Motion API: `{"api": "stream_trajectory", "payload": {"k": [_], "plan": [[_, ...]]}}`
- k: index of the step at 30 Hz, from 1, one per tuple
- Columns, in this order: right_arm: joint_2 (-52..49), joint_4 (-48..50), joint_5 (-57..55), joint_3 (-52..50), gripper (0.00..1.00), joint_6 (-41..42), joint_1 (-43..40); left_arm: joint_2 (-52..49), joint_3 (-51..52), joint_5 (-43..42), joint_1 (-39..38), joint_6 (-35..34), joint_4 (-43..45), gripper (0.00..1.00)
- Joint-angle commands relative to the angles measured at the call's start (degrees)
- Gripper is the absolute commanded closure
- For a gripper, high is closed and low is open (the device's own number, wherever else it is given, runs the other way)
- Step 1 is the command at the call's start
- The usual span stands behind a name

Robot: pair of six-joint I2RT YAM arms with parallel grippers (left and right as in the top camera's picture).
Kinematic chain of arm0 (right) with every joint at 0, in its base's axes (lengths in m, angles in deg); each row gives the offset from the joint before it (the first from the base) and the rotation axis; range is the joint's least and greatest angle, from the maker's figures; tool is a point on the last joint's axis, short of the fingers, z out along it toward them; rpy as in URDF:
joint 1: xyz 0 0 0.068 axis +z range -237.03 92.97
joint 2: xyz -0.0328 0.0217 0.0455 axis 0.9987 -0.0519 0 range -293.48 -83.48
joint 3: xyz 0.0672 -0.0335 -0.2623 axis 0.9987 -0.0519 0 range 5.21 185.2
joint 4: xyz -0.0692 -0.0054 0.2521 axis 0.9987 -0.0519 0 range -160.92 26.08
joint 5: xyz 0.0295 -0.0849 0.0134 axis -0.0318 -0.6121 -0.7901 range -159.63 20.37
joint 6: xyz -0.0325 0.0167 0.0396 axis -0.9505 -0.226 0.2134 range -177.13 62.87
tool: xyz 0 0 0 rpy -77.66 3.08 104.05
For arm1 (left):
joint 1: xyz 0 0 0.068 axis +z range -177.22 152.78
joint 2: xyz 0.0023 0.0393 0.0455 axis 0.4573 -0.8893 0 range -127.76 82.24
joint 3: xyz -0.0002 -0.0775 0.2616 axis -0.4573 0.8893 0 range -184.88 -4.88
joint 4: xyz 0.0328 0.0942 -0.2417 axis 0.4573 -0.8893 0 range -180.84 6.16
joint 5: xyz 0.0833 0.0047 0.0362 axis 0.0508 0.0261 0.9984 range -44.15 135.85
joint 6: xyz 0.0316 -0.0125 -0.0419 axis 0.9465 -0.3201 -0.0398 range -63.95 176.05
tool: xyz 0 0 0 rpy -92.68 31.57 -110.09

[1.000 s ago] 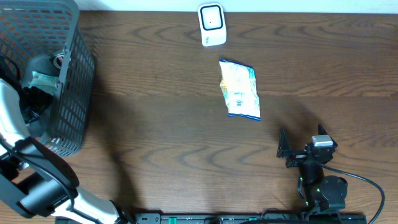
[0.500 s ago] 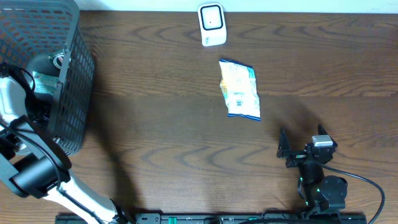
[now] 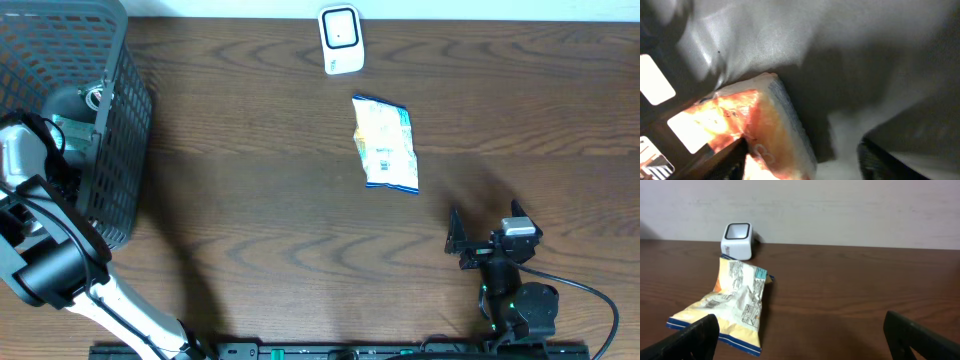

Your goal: Scan the item barcode

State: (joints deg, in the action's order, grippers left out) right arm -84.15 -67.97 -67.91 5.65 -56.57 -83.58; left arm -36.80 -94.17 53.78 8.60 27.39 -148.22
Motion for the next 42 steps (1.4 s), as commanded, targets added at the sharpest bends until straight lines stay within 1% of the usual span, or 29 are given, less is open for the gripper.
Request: {"api": "stream_trajectory", "payload": {"k": [1, 5, 9, 10, 11, 12, 13, 14, 16, 20, 24, 26, 29, 32, 36, 40, 42], "plan": [[0.28, -0.2, 0.33, -0.13, 0.01, -0.2, -0.5, -0.98, 0.98, 0.26, 0.28, -0.61, -0.31, 0.35], [0.28, -0.2, 0.33, -0.13, 0.01, -0.2, -0.5, -0.98, 2.14, 0.26, 0.28, -0.61, -0.15, 0.35], [0.28, -0.2, 0.33, -0.13, 0.01, -0.2, -0.5, -1.01, 4.83, 0.26, 0.28, -0.61, 1.84, 0.34], [0.28, -0.2, 0.33, -0.13, 0.01, -0.2, -0.5, -1.01, 5.57, 0.26, 0.28, -0.59, 2.6, 0.37], [0.28, -0.2, 0.33, -0.13, 0.01, -0.2, -0.5, -1.01, 5.99, 0.26, 0.28, -0.57, 3.21, 0.51], [0.28, -0.2, 0.33, -0.13, 0.01, -0.2, -0.5, -1.01, 6.27, 0.28, 0.28, -0.55, 3.63, 0.61], [0.28, -0.2, 0.33, -0.13, 0.01, -0.2, -0.5, -1.01, 6.25, 0.28, 0.28, -0.55, 3.72, 0.74], [0.28, -0.2, 0.33, -0.13, 0.01, -0.2, -0.5, -0.96, 6.14, 0.28, 0.28, -0.52, 3.87, 0.85], [0.28, -0.2, 0.33, -0.13, 0.01, -0.2, -0.5, -0.94, 5.51, 0.26, 0.28, 0.33, 3.58, 0.92], [0.28, -0.2, 0.33, -0.13, 0.01, -0.2, -0.5, 0.07, 2.34, 0.26, 0.28, 0.52, 1.49, 0.92], [0.28, -0.2, 0.33, -0.13, 0.01, -0.2, -0.5, 2.69, -4.26, -0.02, 0.26, 0.48, -2.23, 0.93], [0.28, -0.2, 0.33, -0.13, 0.01, -0.2, -0.5, 5.07, -8.33, -1.7, 0.28, 0.5, -3.72, 0.93], [0.28, -0.2, 0.33, -0.13, 0.01, -0.2, -0.5, 9.92, -13.07, -5.25, 0.28, 0.46, -3.34, 0.93], [0.28, -0.2, 0.33, -0.13, 0.01, -0.2, -0.5, 15.54, -16.41, -8.85, 0.26, 0.44, -0.48, 0.93], [0.28, -0.2, 0.33, -0.13, 0.01, -0.2, -0.5, 26.05, -17.14, -12.07, 0.22, 0.09, 7.32, 0.93], [0.28, -0.2, 0.33, -0.13, 0.01, -0.2, -0.5, 35.17, -17.14, -12.5, -0.28, -5.07, 13.53, 0.92], [0.28, -0.2, 0.33, -0.13, 0.01, -0.2, -0.5, 39.1, -17.14, -14.16, -1.22, -7.28, 15.89, 0.93]]}}
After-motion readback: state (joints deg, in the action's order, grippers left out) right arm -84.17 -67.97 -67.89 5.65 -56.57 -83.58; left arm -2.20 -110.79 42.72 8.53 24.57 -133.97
